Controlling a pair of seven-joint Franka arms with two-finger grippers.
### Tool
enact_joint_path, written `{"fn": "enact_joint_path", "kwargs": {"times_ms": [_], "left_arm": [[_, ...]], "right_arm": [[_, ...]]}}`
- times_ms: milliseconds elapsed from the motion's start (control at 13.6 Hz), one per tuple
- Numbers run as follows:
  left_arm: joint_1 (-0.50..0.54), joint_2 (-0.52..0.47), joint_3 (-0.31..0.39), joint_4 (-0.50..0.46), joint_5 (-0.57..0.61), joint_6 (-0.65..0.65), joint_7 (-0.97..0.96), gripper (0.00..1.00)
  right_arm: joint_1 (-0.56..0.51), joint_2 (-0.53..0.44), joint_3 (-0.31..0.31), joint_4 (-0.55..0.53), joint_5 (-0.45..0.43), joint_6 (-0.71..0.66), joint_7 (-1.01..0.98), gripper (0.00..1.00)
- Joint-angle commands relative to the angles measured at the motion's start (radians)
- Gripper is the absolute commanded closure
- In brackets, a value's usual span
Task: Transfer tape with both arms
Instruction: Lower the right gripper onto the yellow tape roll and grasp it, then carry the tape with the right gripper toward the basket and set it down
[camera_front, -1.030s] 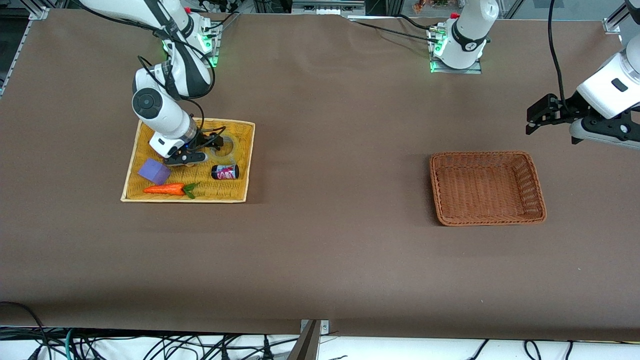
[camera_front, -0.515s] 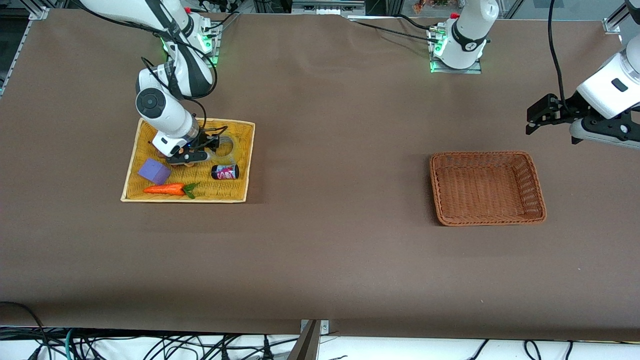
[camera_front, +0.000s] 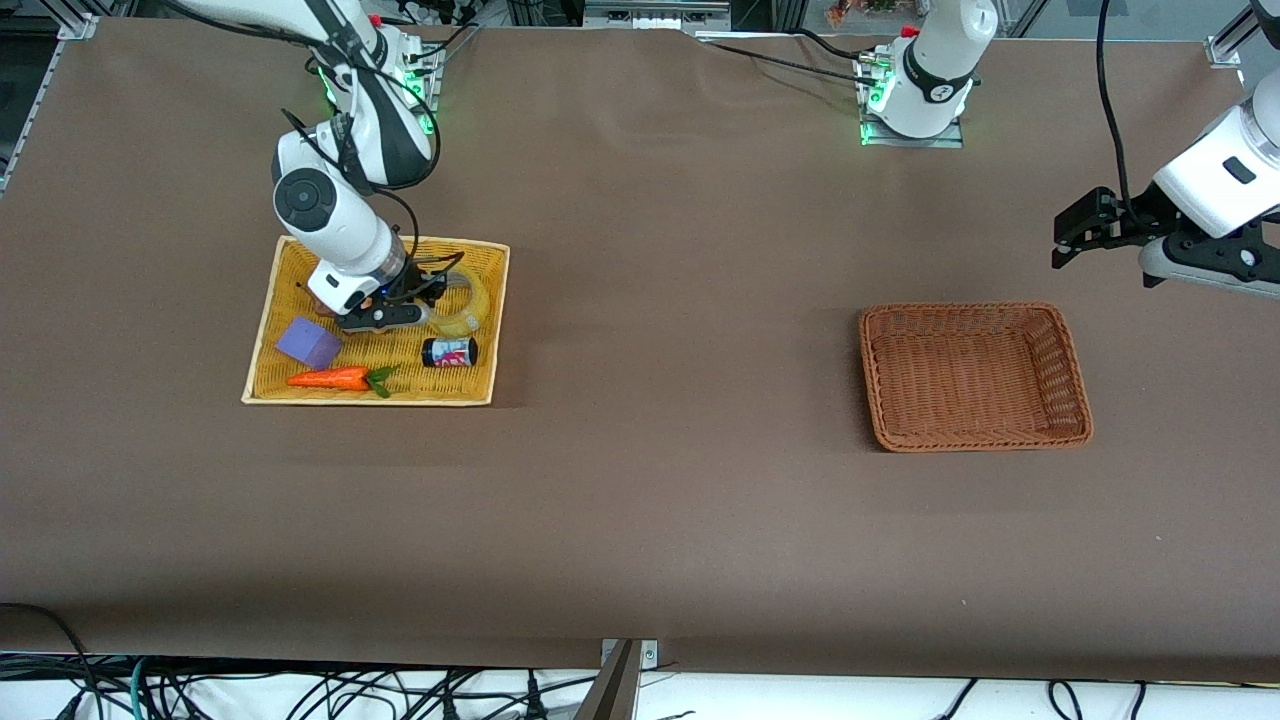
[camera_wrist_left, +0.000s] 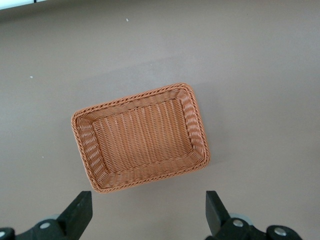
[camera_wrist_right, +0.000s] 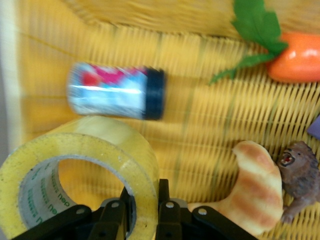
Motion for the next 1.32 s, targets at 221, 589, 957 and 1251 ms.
{"fn": "enact_joint_path", "kwargs": {"times_ms": [221,589,957,1251], "left_arm": [[0.001,-0.002,0.000,0.014,-0.015,-0.017,0.018,0.00],[0.001,-0.002,0.000,0.014,-0.013,-0.016,0.020,0.00],[0.009,0.001,0.005,0.014,-0.025,-0.016,0.018,0.00],[-0.001,0.002,-0.001,0.014,-0.015,-0.018,0.015,0.00]], "right_arm": [[0.024,0.013,0.142,0.361,-0.001,-0.365,0.165,1.00],[0.282,0.240,0.139,0.580,-0.018,-0.307,0.513,1.00],[0.504,0.512,0.107,0.834,-0.175,-0.289,0.864,1.00],[0.635,0.680,0.045,0.981,-0.205,-0.209,1.033,1.00]]}}
